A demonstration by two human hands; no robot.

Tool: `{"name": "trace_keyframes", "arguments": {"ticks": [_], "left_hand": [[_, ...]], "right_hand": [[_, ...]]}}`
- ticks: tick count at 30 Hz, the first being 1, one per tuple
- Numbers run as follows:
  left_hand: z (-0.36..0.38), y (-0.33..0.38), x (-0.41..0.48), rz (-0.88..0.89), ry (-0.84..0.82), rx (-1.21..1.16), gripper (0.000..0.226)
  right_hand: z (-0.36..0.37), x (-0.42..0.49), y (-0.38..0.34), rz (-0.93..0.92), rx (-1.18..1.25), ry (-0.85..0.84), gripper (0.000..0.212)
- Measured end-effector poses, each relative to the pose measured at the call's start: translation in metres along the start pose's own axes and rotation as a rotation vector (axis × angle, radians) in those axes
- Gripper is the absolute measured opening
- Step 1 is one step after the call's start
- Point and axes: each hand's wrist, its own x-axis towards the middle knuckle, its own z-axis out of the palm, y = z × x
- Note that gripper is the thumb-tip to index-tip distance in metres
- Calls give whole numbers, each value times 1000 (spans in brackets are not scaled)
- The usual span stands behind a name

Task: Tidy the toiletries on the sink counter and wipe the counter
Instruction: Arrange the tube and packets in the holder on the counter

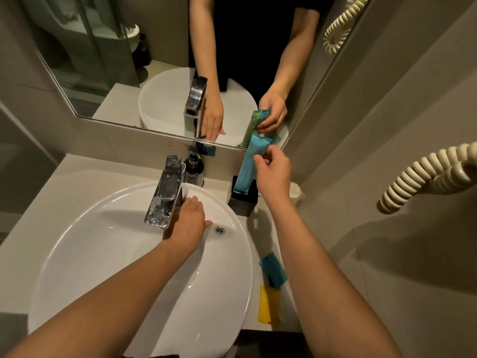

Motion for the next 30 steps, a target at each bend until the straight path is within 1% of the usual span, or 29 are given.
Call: {"name": "trace_keyframes", "arguments": {"ticks": [2,4,5,8,12,14,18,21,24,27,28,30], "left_hand": [[2,-1,-2,-3,-20,-21,52],[6,-3,-1,58,-33,9,53],[6,-3,-1,63,-12,28,53],[0,-1,-1,8,-5,34,55],[-1,-1,1,28,-12,112,56],[-1,-1,0,36,-21,145,58],[-2,-1,-1,35,-25,109,66],[-1,-2,-1,41,-50,98,67],[-2,-2,-2,47,-34,78,66],[-1,-4,-3,51,-30,67,60],[0,-4,-3,52,-21,63,59],[1,-2,-3,47,-19,33,57]], "right_hand": [[10,-1,10,34,-39,-30,12],[17,-1,21,77,-59,-52,11],[21,-1,26,98,-69,-63,10],[29,3,37,151,-74,-84,3],[34,9,45,192,-60,-71,7],[35,13,48,215,-51,-78,2],[37,17,55,251,-3,-81,13],[35,15,59,265,9,-84,21],[23,5,60,248,28,-57,33],[-5,-22,65,254,-29,40,24],[-15,-35,72,274,-71,47,19],[-34,-62,92,363,-190,4,10]]}}
